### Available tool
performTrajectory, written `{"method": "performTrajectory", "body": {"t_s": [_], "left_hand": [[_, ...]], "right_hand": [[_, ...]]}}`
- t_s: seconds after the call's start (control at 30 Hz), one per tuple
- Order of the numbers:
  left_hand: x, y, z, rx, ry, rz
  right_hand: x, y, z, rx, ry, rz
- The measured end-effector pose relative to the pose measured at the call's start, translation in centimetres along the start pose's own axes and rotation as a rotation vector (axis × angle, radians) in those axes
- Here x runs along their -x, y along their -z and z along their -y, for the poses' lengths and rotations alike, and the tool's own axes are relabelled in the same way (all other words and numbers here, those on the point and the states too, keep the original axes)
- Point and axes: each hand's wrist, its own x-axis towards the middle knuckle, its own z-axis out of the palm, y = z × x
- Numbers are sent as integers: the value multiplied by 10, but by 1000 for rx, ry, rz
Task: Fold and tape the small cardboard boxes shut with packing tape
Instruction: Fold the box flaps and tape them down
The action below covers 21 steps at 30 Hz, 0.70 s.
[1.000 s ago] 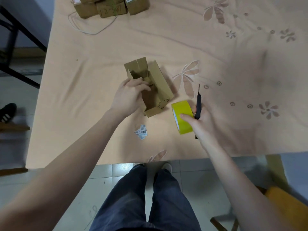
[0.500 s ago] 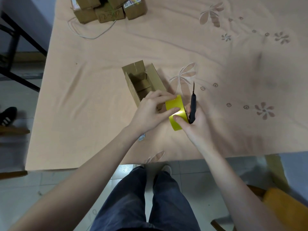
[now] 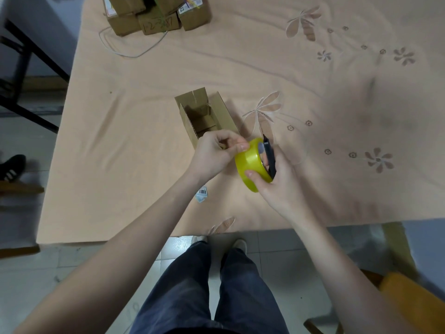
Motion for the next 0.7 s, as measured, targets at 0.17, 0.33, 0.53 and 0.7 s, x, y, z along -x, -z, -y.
{"method": "performTrajectory", "body": {"t_s": [0.17,0.33,0.53,0.7], "left_hand": [[3,-3,3,-219,-12,55],[6,-5,3,-401,-123,-2],[5,-8,8,-441,-92,-108],[11,-3,0,-477,-258,-168]], "right_hand": [[3,-3,4,-22,-3,6],[5,-6,3,-33,-44,50],[-1,-13,11,52,-70,10],[-12,-14,8,168,-192,-52]]}}
